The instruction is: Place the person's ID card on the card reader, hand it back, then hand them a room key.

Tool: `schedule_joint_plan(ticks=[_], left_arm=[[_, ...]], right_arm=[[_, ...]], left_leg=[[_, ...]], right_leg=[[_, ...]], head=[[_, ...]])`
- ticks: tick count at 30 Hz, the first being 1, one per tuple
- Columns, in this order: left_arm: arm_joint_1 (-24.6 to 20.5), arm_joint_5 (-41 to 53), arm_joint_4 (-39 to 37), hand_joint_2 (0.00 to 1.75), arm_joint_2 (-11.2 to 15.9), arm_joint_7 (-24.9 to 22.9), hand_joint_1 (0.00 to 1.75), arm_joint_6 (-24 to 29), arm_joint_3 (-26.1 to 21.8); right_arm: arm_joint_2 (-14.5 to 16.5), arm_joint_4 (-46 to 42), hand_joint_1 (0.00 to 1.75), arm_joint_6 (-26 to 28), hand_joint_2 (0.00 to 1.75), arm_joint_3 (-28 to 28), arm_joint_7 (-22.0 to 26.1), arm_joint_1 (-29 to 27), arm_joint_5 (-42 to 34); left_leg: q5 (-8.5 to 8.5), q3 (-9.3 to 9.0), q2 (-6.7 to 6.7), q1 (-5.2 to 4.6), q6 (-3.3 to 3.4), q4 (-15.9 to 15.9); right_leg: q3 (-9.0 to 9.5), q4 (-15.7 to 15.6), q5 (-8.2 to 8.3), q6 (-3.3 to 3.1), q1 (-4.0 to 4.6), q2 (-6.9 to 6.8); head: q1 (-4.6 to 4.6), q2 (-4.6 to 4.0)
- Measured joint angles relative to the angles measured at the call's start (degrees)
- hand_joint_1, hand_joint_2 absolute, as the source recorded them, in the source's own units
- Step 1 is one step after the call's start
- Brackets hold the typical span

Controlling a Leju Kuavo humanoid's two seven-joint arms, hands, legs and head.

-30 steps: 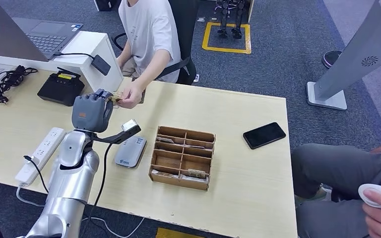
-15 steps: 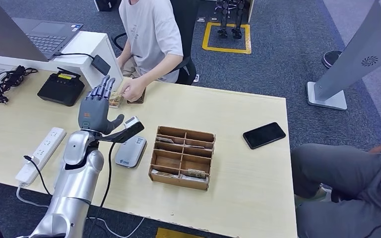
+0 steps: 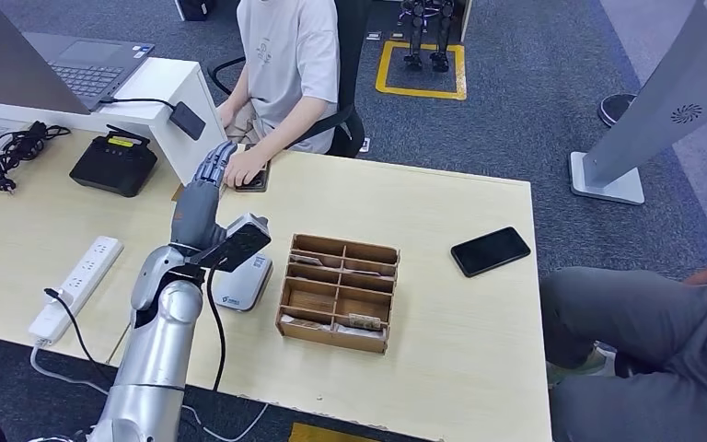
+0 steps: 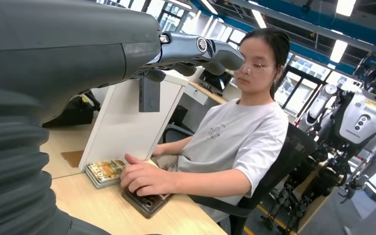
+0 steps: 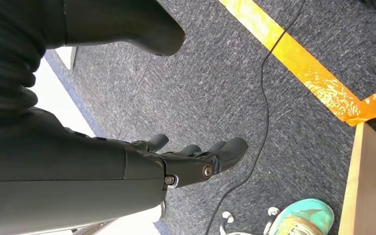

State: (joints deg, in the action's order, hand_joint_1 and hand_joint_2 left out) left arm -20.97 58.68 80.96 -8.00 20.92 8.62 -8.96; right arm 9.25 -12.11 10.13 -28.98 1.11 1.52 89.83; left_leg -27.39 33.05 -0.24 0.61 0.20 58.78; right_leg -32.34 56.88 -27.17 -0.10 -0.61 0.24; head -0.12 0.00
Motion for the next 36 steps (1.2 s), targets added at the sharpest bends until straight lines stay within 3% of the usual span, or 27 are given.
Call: schedule_joint_plan(ticks=[4, 7, 10, 13, 17, 21, 25, 29, 32, 36], left_arm=[[0.3, -0.7, 1.1, 1.75, -0.4, 0.4, 0.0, -0.9, 0.0], [2.1, -2.6, 2.7, 1.75, -1.0, 2.8, 0.0, -5.1, 1.8], [6.5, -2.5, 5.0, 1.75, -1.2, 3.2, 0.0, -6.4, 9.2], [10.3, -4.5, 6.9, 1.75, 0.1, 2.5, 0.0, -5.1, 19.1], [13.7, -13.3, 9.1, 1.75, 3.4, 3.5, 0.0, -7.1, 29.8], [17.1, -20.3, 10.4, 1.75, 7.6, 6.5, 0.0, -9.8, 36.1], [20.7, -22.6, 10.7, 1.75, 11.8, 10.1, 0.0, -10.5, 39.0], [23.4, -22.8, 12.1, 1.75, 14.1, 10.7, 0.0, -10.1, 40.3], [24.6, -17.6, 13.0, 1.75, 15.1, 7.9, 0.0, -7.1, 40.5], [25.0, -3.9, 12.8, 1.75, 15.6, 1.0, 0.0, 0.3, 40.5]], right_arm=[[0.0, 0.0, 0.0, 0.0, 1.75, -0.1, 0.0, 0.0, 0.0], [-0.1, 0.0, 0.0, 0.0, 1.75, -0.5, -0.5, 0.0, -0.3], [-0.4, 0.0, 0.0, 0.2, 1.75, -1.4, -0.9, -0.1, -0.4], [-0.6, 0.0, 0.0, 0.8, 1.75, -2.3, -1.0, -0.3, -0.3], [-0.9, 0.0, 0.0, 1.0, 1.75, -3.1, -1.0, -0.6, 0.1], [-1.3, 0.0, 0.0, 0.9, 1.75, -3.7, -0.2, -0.7, 0.2], [-1.6, 0.0, 0.0, 0.9, 1.75, -3.9, -0.1, -0.8, 0.2], [-1.8, 0.0, 0.0, 1.1, 1.75, -3.9, -0.3, -0.8, 0.2], [-1.8, 0.0, 0.0, 1.5, 1.75, -3.9, -0.1, -0.9, 0.2], [-1.8, 0.0, 0.0, 1.8, 1.75, -4.0, -0.1, -0.8, 0.2]], left_leg=[[0.01, -0.01, 0.0, 0.02, -0.01, 0.0], [0.0, -0.05, 0.01, 0.0, -0.01, 0.0], [-0.03, 0.0, -0.01, -0.02, 0.02, 0.0], [-0.11, 0.03, 0.01, -0.05, 0.1, 0.0], [-0.13, 0.03, 0.01, -0.06, 0.1, 0.0], [-0.14, -0.01, 0.03, -0.03, 0.09, 0.0], [-0.13, -0.02, 0.04, 0.0, 0.08, 0.0], [-0.13, -0.01, 0.04, 0.0, 0.08, 0.0], [-0.13, -0.01, 0.03, -0.01, 0.08, 0.0], [-0.13, -0.01, 0.03, -0.02, 0.08, 0.0]], right_leg=[[0.0, 0.0, 0.0, 0.0, 0.01, -0.01], [0.0, 0.0, -0.01, 0.0, 0.0, 0.0], [0.0, 0.0, -0.03, 0.02, -0.02, -0.01], [0.0, 0.0, -0.04, 0.05, -0.06, 0.01], [0.0, -0.1, -0.06, 0.07, -0.07, 0.01], [0.0, 0.0, -0.08, 0.04, -0.07, 0.03], [-0.01, 0.0, -0.1, 0.01, -0.04, 0.02], [0.0, 0.0, -0.1, 0.01, -0.01, 0.02], [0.01, 0.0, -0.1, 0.01, -0.01, 0.01], [0.02, 0.0, -0.09, 0.02, -0.03, 0.0]], head=[[-0.01, 0.0], [-0.01, 0.0], [0.01, 0.0], [0.01, 0.0], [0.0, 0.0], [-0.01, 0.0], [-0.01, 0.0], [0.01, 0.0], [0.01, 0.0], [0.01, 0.0]])
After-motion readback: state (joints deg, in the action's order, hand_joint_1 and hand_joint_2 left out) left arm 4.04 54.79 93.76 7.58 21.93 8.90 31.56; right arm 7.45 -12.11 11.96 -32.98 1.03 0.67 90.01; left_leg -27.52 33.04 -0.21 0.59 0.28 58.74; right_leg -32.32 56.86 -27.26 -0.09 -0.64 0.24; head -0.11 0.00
